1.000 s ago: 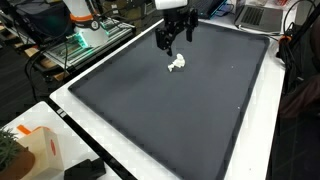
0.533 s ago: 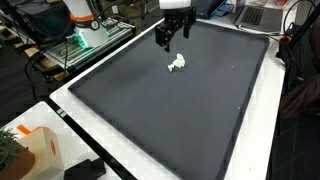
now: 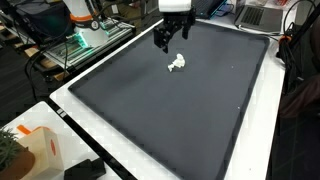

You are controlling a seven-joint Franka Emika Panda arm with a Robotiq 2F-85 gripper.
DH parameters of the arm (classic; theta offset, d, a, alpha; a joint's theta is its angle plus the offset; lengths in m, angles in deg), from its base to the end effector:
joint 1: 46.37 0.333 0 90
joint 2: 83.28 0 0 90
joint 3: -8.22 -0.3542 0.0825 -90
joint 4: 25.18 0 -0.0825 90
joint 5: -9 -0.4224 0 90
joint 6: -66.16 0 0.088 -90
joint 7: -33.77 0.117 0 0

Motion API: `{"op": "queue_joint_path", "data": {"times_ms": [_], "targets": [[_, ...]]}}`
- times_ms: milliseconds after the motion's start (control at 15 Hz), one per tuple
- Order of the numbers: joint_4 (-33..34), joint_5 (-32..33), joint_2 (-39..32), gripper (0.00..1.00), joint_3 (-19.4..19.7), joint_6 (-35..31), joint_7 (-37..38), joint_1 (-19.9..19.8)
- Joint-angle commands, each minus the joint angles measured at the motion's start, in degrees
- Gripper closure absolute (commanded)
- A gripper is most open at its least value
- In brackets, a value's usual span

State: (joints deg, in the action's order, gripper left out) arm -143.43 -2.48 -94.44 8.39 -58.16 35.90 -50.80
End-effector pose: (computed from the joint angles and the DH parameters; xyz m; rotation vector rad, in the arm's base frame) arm 0.6049 -0.0392 0.3365 -2.9563 0.3535 0.1269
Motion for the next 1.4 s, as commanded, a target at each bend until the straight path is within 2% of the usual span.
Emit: {"op": "queue_joint_path", "data": {"times_ms": [0,667,733,1067,1333], "targets": [[7.3,-0.1,-4.0,0.00,1.3,7.5,-1.5,-0.5],[28.7,0.5,-16.8,0.00,1.5,23.7,-1.0,-0.6],[23.4,0.0,-13.0,0.00,1.5,19.8,-1.1,-0.4],[24.7,0.0,-13.9,0.00,1.5,20.2,-1.1,-0.4],[30.9,0.2,-18.8,0.00,1.5,24.2,0.0,-0.6]]}}
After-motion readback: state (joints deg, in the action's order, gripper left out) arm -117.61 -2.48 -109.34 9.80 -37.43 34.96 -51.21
